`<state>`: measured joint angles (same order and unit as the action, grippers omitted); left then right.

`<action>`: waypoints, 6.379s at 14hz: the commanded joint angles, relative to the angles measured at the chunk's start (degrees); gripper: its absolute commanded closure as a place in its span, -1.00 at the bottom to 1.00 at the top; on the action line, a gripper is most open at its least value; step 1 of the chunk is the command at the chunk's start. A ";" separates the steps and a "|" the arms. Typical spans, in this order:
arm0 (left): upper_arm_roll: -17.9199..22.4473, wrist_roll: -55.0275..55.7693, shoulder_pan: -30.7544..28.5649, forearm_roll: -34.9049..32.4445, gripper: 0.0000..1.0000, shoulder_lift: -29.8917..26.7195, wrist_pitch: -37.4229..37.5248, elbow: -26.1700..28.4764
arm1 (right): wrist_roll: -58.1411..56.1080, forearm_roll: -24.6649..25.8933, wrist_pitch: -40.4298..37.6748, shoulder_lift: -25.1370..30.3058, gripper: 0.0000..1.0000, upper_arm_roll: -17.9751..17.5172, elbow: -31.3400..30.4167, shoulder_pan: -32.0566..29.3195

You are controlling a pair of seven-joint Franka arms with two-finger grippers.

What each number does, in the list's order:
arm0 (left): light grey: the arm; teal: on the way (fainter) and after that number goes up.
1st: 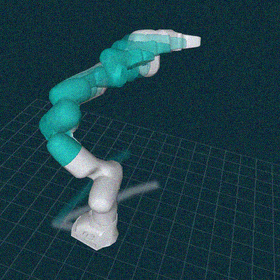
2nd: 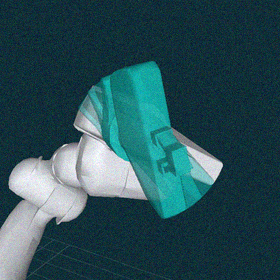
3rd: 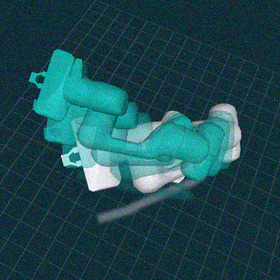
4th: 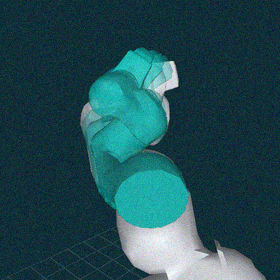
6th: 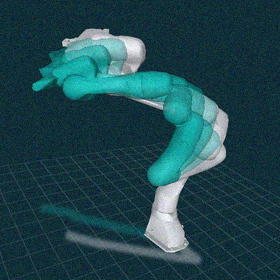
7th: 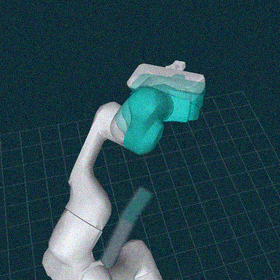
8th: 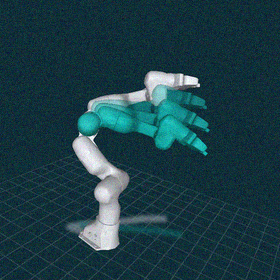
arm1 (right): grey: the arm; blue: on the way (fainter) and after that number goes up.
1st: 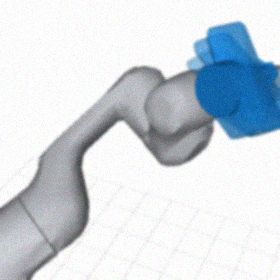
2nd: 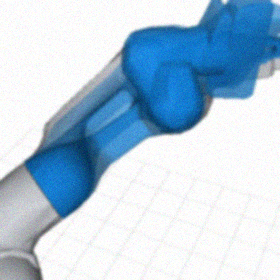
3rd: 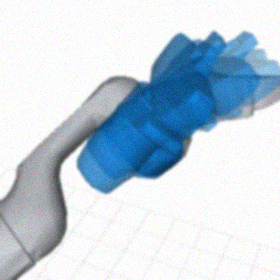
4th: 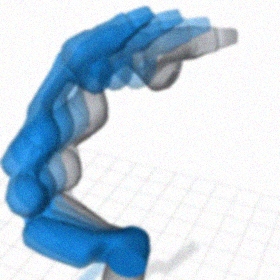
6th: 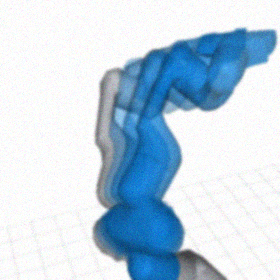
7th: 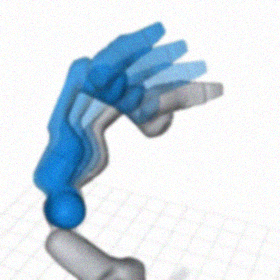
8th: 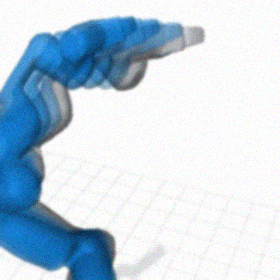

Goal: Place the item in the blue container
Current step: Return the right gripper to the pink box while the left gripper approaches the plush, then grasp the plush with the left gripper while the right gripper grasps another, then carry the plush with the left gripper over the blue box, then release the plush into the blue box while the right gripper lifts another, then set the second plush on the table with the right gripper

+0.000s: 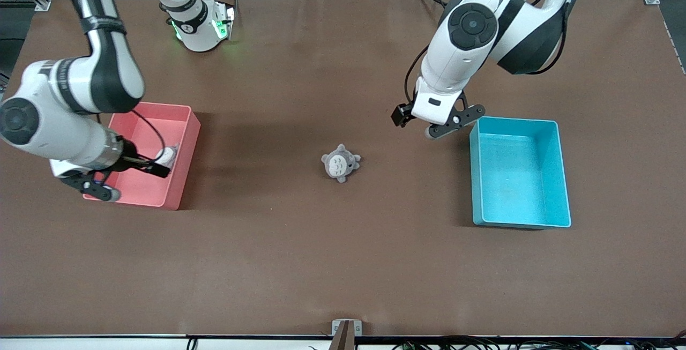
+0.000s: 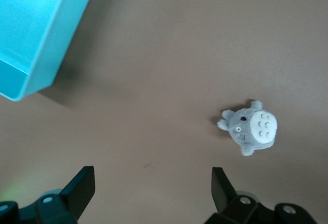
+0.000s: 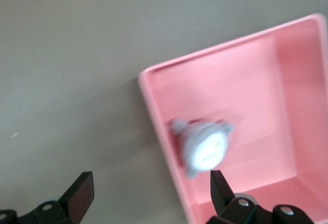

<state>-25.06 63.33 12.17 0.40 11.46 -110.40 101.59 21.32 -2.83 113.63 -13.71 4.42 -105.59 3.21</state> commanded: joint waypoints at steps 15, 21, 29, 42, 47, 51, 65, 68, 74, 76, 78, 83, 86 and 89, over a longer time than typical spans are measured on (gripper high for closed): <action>0.71 52.74 16.31 -20.51 -1.00 31.59 -18.60 -16.16 | -18.86 -16.85 22.25 -3.87 -1.00 -1.43 -22.29 -8.40; 0.71 63.57 17.28 -27.55 -0.94 35.91 -23.90 -16.25 | -20.00 -16.85 18.65 -4.22 -1.00 -1.34 -22.47 -8.92; 1.41 64.72 17.36 -30.62 0.93 36.71 -26.27 -16.34 | -21.67 -16.85 17.59 -4.92 -1.00 -1.34 -22.03 -9.71; -9.39 14.32 -10.74 -21.15 1.00 17.64 -1.33 -15.54 | -21.59 -16.85 17.42 -5.45 0.65 -1.34 -21.42 -9.45; -10.10 -8.36 -22.07 -21.14 0.99 17.55 6.24 -14.06 | -21.67 -16.59 8.66 -5.10 0.98 -1.17 -14.85 -9.98; -9.92 -16.65 -28.32 -22.98 0.90 19.21 5.72 -11.24 | -19.93 -13.19 -7.31 -4.48 0.99 -0.20 -2.39 -10.15; -13.52 -15.35 -31.59 -24.23 -1.00 19.39 6.60 -9.13 | 45.42 -15.36 -5.22 -6.40 0.99 -0.99 11.81 25.67; -15.63 -10.97 -29.84 -22.73 -1.00 20.27 5.81 -9.30 | 58.96 -13.26 7.88 -13.25 0.99 -0.82 12.16 36.31; -15.64 8.52 -20.53 -22.29 -1.00 24.66 -1.47 -8.95 | 72.27 -4.57 17.59 -24.07 0.97 -0.73 15.06 43.54; -15.64 16.26 -17.46 -22.29 -1.00 27.12 -6.04 -8.86 | 72.98 -2.62 17.95 -25.04 0.94 -0.73 14.62 43.64; -15.55 22.94 -14.82 -22.29 -1.00 28.70 -10.60 -8.86 | 72.90 -2.35 17.68 -25.22 0.51 -0.55 14.27 43.55; -15.46 33.68 -10.07 -22.29 -1.00 32.30 -19.93 -8.86 | 72.02 0.89 16.98 -24.70 -1.00 -0.38 14.62 42.23; -15.29 38.34 -7.69 -22.29 -1.00 34.68 -26.51 -8.86 | 67.56 1.25 12.43 -23.91 -1.00 -0.46 17.07 40.65; -12.57 44.66 -2.08 -22.55 -1.00 35.91 -32.32 -9.13 | 54.67 0.81 1.72 -19.71 -1.00 -0.46 19.28 35.40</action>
<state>-39.79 104.23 6.42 -22.43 46.92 -139.88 93.11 83.77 -2.80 120.82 -37.57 4.85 -86.24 42.84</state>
